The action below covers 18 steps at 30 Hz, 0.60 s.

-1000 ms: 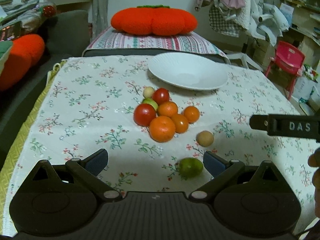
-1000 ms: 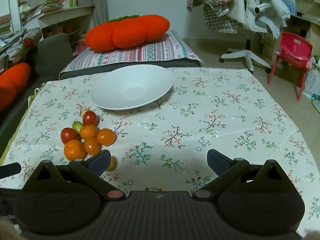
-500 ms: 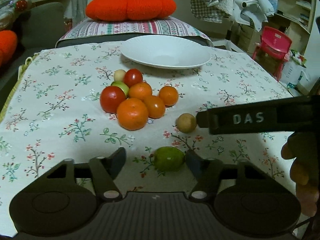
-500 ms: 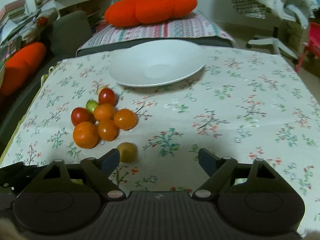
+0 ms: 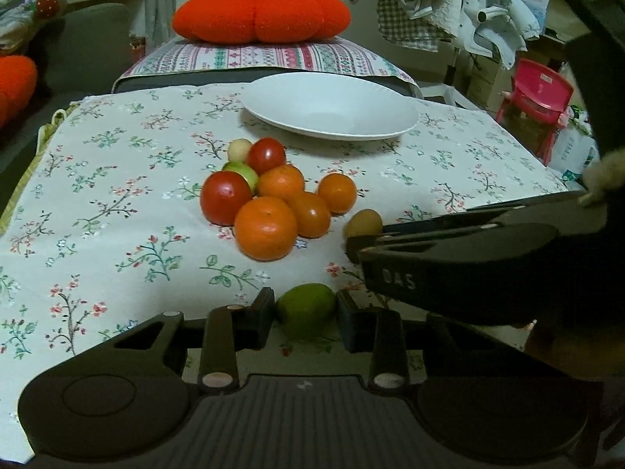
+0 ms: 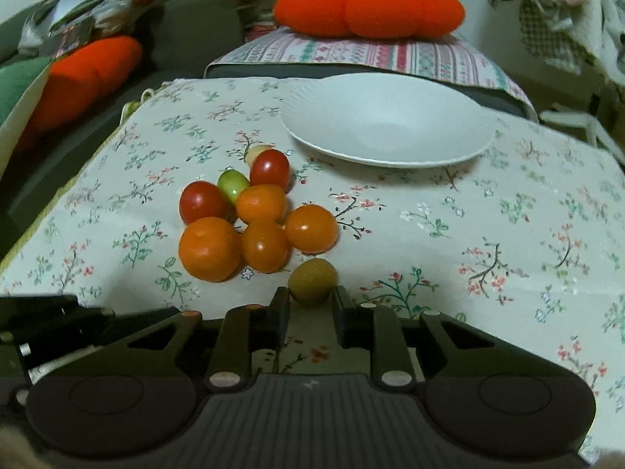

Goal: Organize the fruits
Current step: 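Close the left tool on the green lime while the right tool grasps the beige round fruit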

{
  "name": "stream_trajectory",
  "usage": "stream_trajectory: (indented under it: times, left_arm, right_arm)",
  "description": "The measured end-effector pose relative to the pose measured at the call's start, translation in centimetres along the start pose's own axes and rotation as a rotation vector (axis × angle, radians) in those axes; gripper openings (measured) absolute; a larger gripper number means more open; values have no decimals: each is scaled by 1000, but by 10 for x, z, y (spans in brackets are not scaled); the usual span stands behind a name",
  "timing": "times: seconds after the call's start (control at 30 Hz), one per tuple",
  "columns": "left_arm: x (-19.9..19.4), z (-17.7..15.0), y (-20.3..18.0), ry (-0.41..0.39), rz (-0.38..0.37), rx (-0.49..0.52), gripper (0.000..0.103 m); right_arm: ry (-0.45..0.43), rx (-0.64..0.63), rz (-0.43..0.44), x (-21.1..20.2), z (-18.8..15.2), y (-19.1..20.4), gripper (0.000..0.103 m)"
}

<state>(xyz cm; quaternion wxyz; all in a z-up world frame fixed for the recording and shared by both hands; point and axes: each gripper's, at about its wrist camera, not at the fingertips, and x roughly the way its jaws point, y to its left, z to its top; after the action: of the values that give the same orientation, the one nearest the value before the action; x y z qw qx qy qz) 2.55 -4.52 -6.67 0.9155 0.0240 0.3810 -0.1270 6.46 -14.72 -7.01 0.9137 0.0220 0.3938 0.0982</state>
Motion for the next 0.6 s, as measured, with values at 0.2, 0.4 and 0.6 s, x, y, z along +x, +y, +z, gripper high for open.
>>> stream_trajectory:
  times: [0.2, 0.4, 0.6]
  left_arm:
    - [-5, 5, 3, -27, -3, -6, 13]
    - [-6, 8, 5, -42, -4, -5, 13]
    - [0, 6, 5, -12, 12, -4, 13]
  right_arm:
    - [-33, 19, 19, -13, 2, -6, 17]
    - [-54, 18, 38, -15, 5, -6, 5]
    - [-47, 29, 45, -9, 2, -7, 42]
